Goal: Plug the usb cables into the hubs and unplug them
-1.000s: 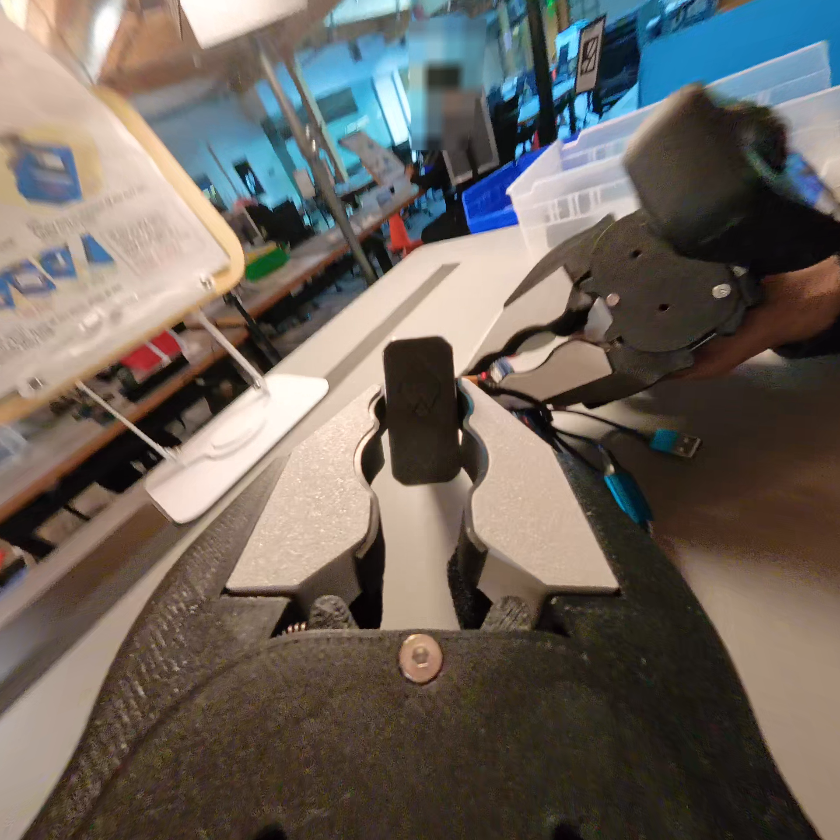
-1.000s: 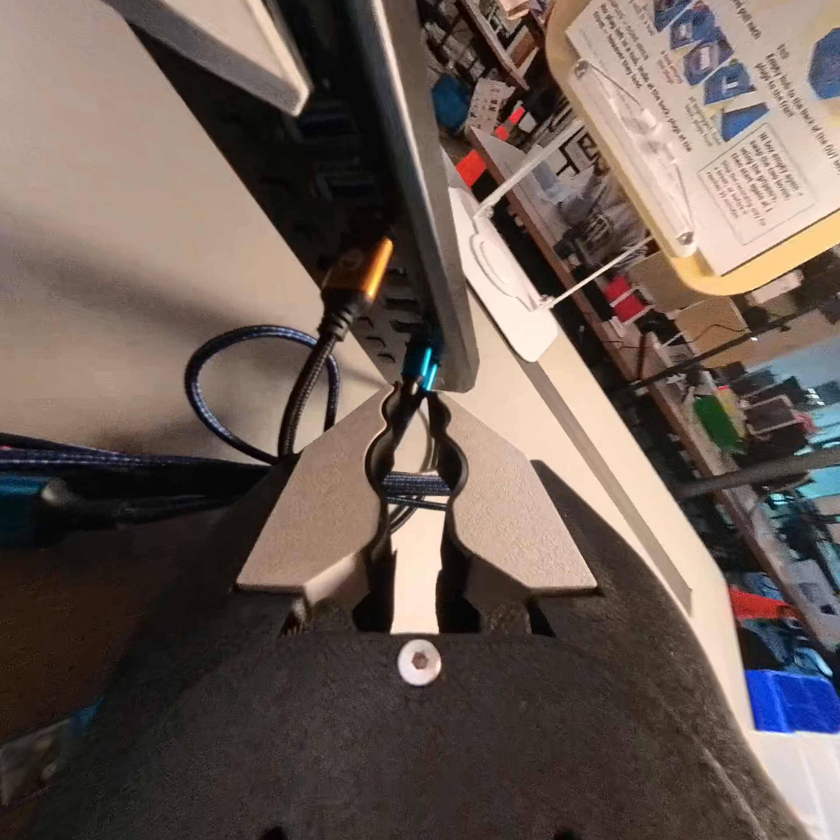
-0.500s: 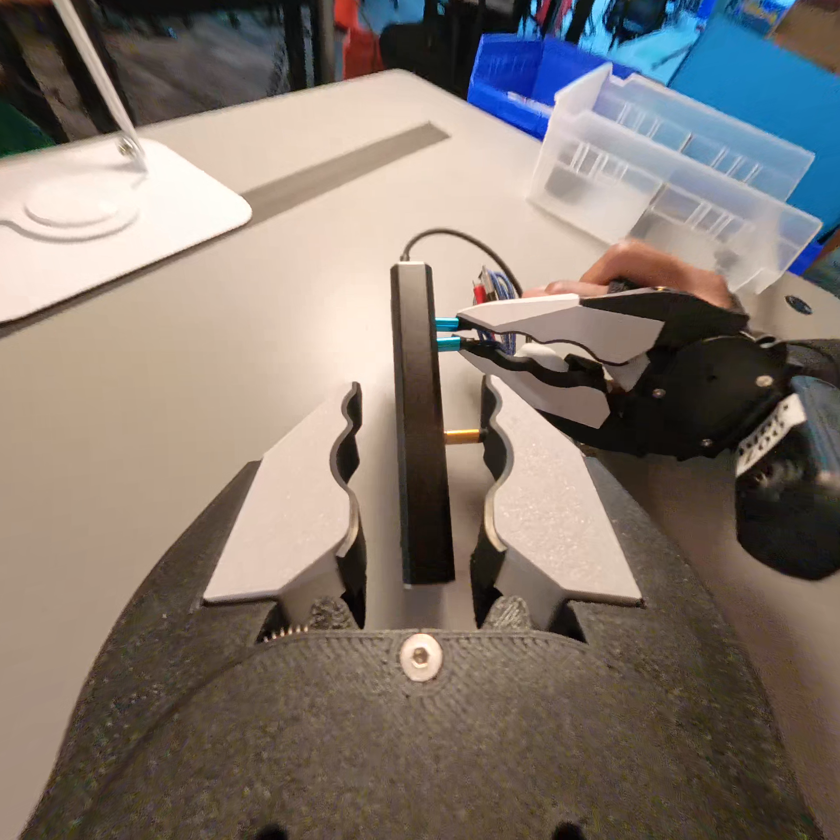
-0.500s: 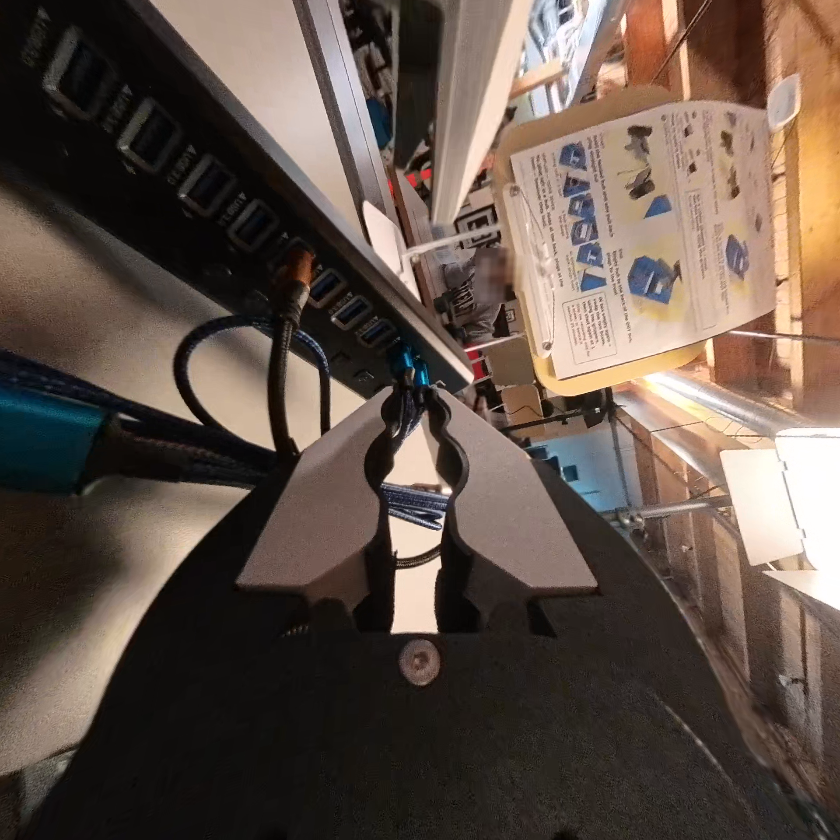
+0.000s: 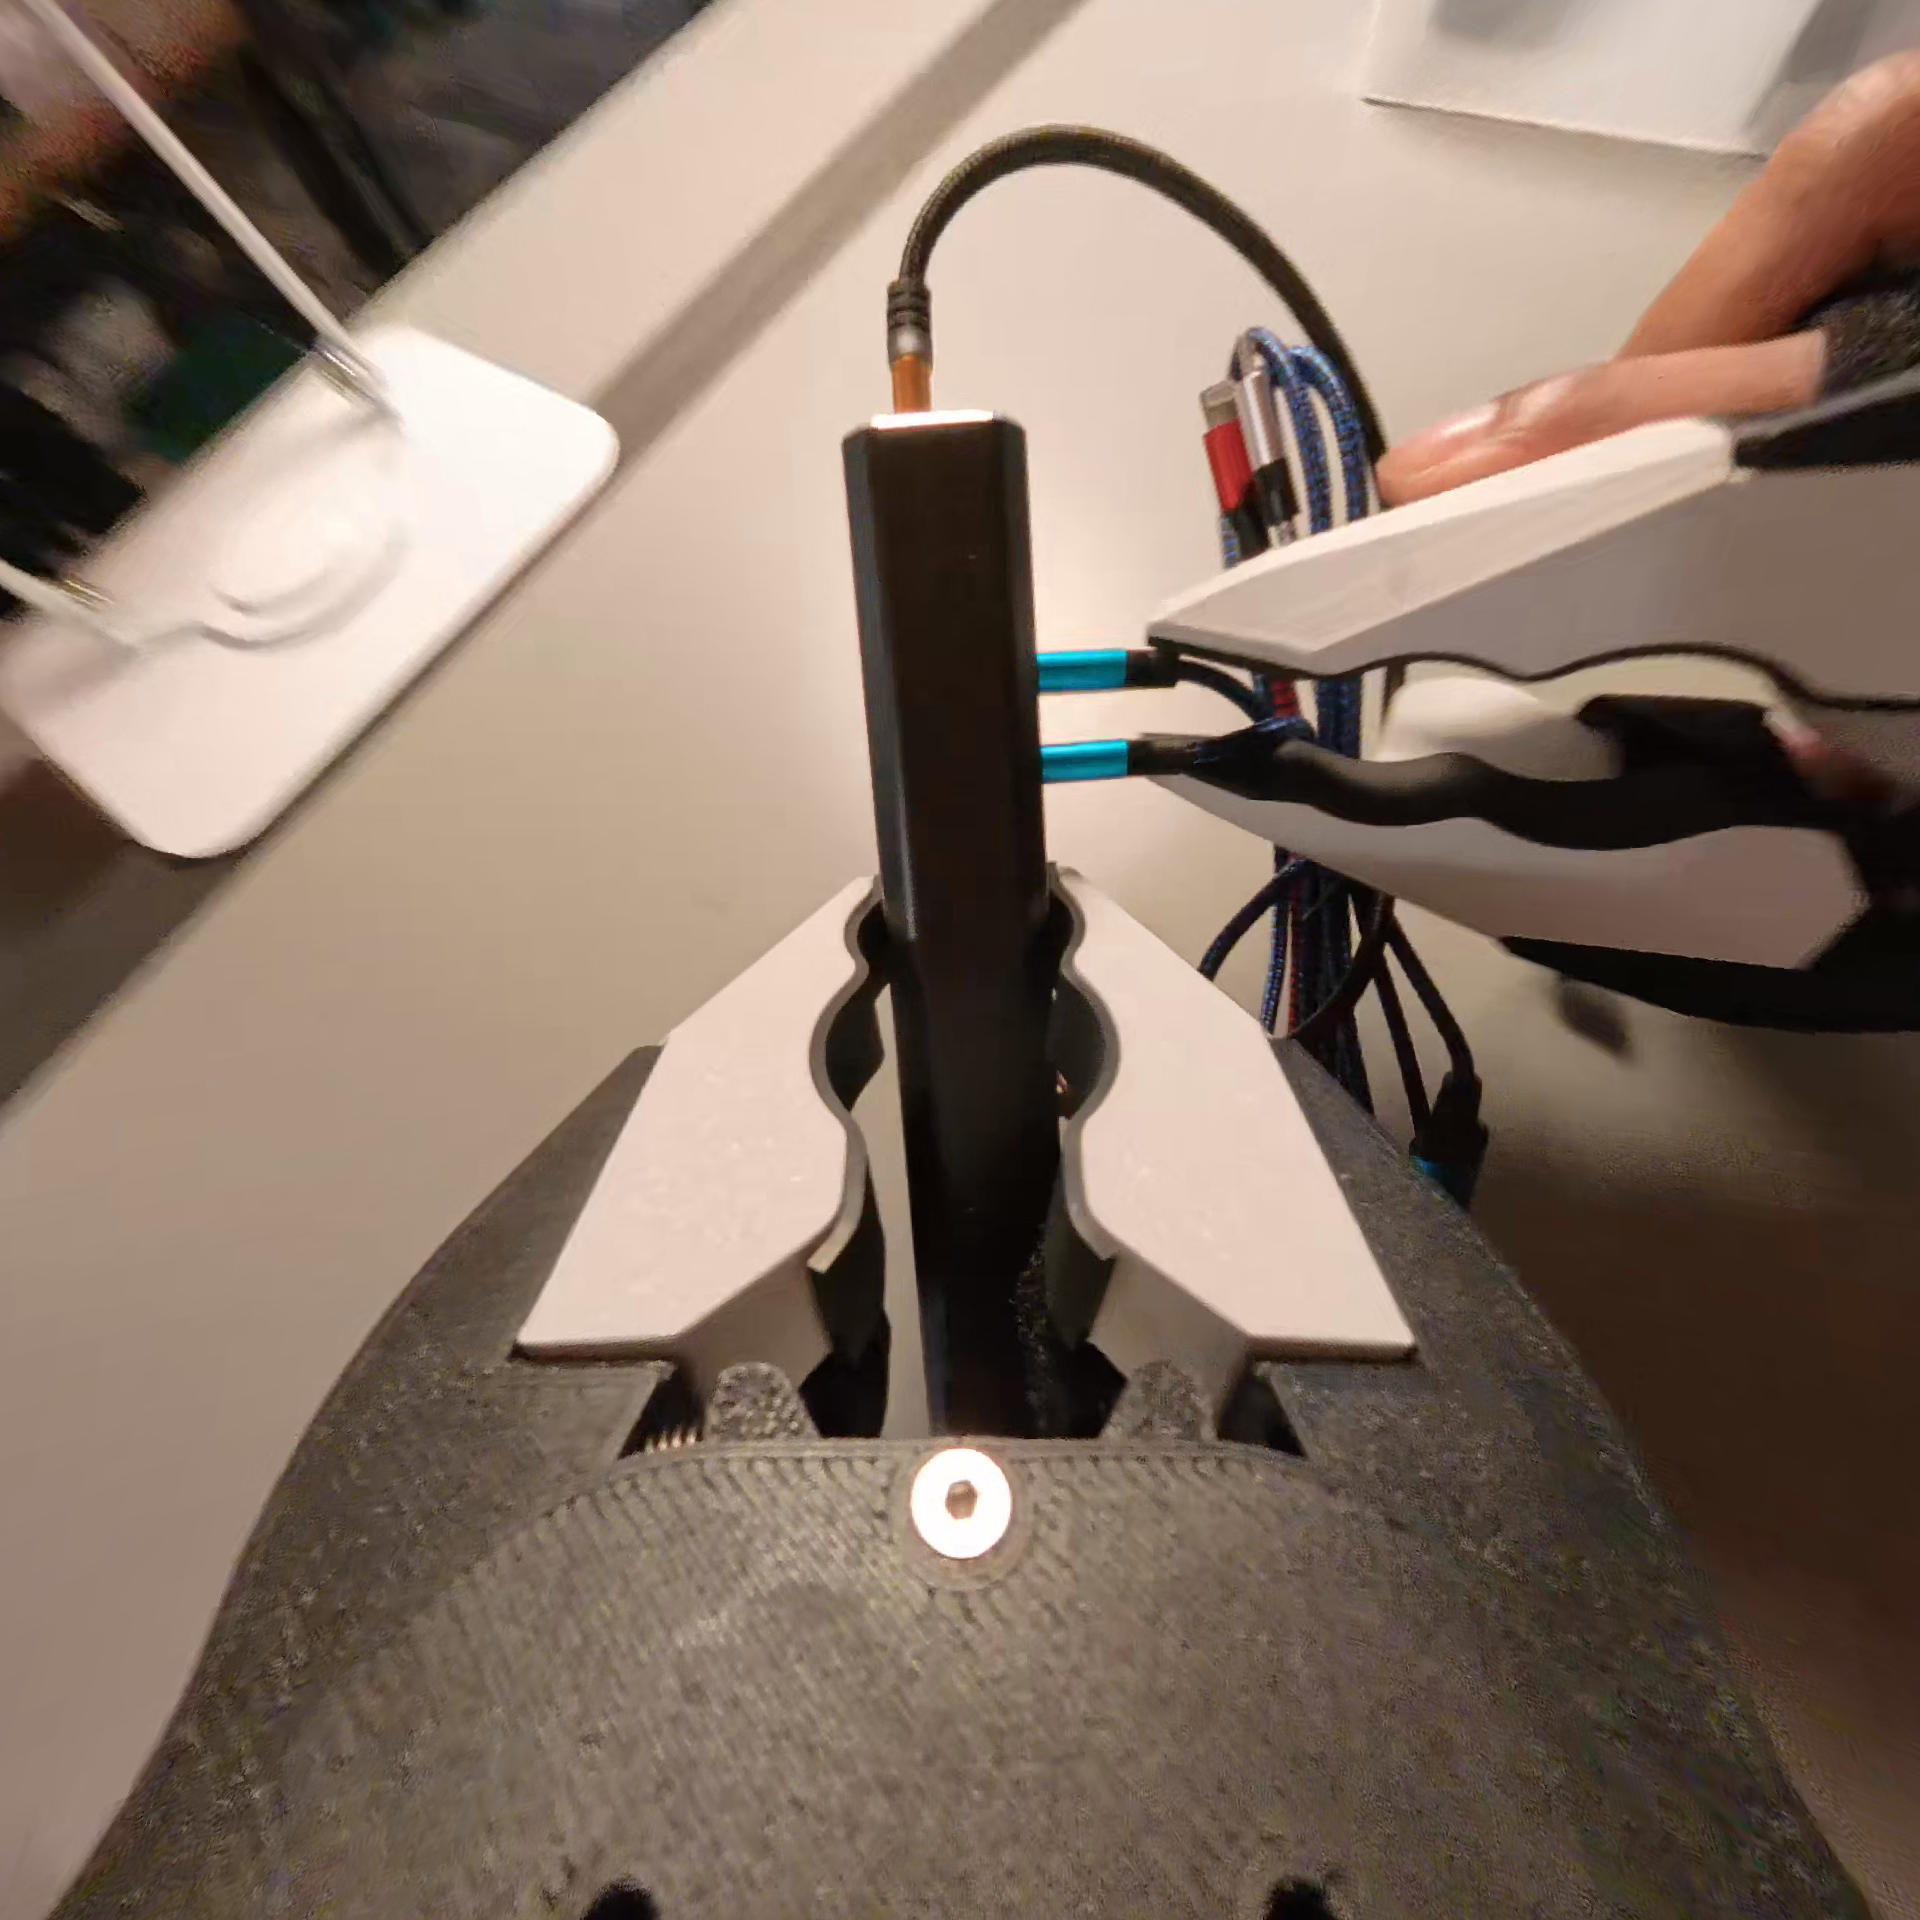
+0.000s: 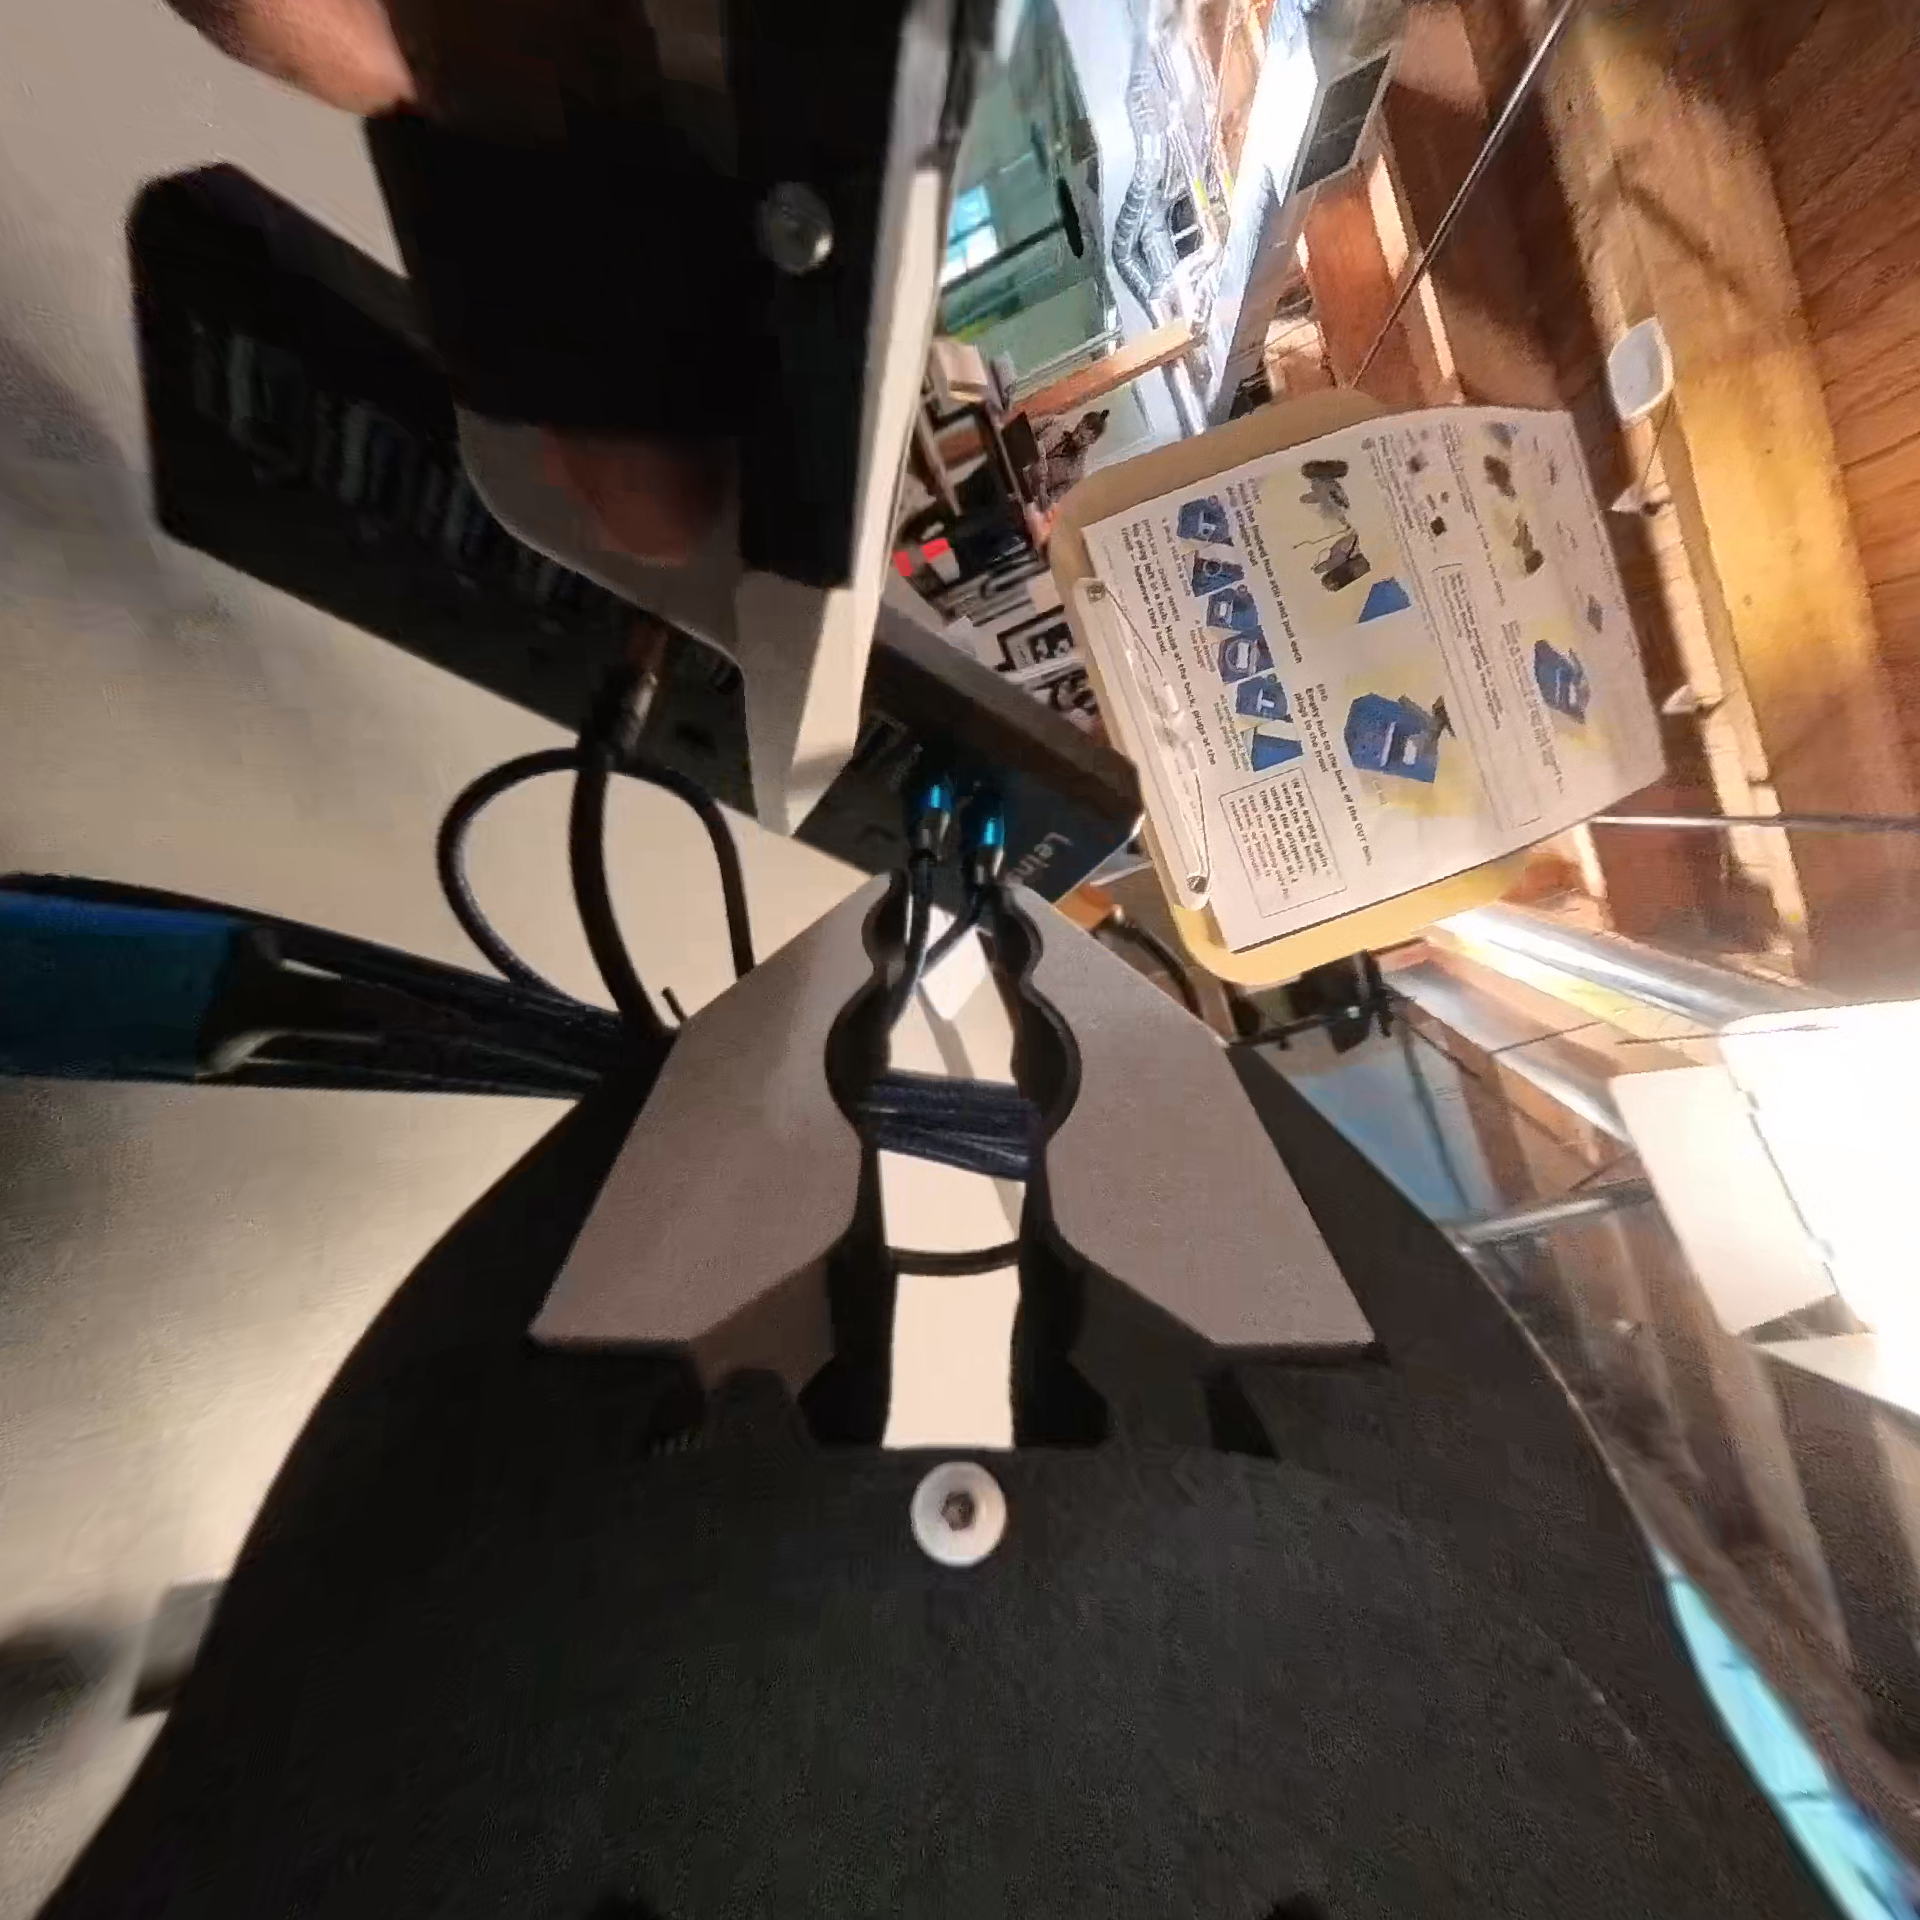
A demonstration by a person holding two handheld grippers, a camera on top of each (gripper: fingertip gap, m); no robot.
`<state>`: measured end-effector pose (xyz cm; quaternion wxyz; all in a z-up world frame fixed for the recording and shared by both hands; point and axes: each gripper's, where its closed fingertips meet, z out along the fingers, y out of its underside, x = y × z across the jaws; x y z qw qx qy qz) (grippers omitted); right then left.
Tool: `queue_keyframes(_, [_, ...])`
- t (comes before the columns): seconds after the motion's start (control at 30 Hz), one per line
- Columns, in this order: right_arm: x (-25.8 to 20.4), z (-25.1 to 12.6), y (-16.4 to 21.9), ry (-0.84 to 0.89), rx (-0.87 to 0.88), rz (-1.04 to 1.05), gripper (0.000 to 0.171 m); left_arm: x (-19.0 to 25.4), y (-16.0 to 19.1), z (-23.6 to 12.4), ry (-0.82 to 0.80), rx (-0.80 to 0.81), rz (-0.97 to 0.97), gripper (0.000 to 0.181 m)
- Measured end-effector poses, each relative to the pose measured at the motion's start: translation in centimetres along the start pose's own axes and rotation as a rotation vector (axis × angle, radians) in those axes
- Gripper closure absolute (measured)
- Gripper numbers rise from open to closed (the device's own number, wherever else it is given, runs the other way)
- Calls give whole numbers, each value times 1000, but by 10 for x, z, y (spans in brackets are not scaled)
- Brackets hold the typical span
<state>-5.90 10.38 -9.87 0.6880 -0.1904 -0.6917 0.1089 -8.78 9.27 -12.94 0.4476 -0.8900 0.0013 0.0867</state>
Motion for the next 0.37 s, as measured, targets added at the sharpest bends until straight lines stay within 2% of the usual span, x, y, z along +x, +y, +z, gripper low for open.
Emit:
queue_keyframes(0.13, [7,-7,1,-112,39,313,156,-26,-21,-16,-247,98,188,151])
queue_keyframes(0.23, [17,-13,-1,-180,103,543,154,-32,-29,-23,-366,162,297,151])
queue_keyframes(0.37, [34,-19,-10,-182,189,662,151,-28,-41,-29,-496,224,464,151])
